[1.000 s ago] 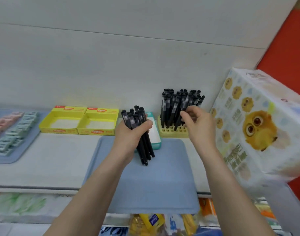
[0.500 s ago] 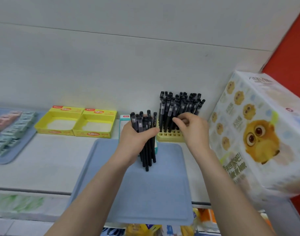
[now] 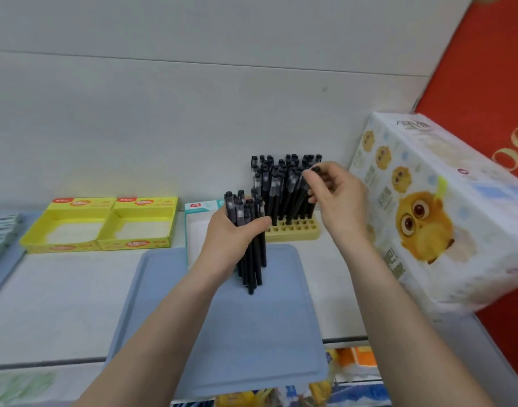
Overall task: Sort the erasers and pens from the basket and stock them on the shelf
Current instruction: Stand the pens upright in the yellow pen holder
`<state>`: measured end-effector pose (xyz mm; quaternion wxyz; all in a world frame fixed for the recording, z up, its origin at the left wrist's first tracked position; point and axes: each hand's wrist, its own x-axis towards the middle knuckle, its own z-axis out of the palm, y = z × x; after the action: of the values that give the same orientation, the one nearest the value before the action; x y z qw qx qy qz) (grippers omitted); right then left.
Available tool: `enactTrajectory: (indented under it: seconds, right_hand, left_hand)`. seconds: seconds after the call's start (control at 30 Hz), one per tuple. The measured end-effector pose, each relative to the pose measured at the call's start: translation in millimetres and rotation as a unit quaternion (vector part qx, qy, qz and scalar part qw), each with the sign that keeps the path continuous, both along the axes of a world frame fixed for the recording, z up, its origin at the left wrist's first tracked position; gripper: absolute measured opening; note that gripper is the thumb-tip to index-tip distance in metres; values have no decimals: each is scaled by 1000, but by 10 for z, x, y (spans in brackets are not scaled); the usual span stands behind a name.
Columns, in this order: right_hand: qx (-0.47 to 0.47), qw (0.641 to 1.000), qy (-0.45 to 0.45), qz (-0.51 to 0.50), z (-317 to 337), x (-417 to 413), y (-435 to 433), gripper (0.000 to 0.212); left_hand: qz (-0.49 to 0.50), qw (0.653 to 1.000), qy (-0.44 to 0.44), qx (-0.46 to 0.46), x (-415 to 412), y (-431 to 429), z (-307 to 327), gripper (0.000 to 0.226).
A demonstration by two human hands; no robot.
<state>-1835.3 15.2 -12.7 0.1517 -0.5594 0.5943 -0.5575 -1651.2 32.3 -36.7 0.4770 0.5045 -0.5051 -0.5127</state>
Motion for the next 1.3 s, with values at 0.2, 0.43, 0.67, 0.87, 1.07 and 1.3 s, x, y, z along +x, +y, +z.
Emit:
enactTrajectory:
  seconds: [0.2,0.43,0.67,0.87,1.07,1.3]
  right_hand:
    - [13,999,0,31,-66,109,-144,14]
    - [4,999,0,38,-53,164,-180,15]
    - [15,999,-7,47,-58,101,-195,14]
    - [43,995,48,78,27,53,-216,10]
    - [97,982,141,81,-29,74,-173,23]
    - [77,978,43,188,27,173,215,8]
  left_hand:
    - [9,1000,5,-7,3,37,3,19]
    - [16,1000,15,-21,54,39,7,26]
    - [26,999,5,-21,43,27,-8,35]
    - [8,1000,-4,-27,-10,23,1,36]
    - [24,999,3,-26,-44,52,0,36]
    - [6,999,-12,-48,-127,12,7,35]
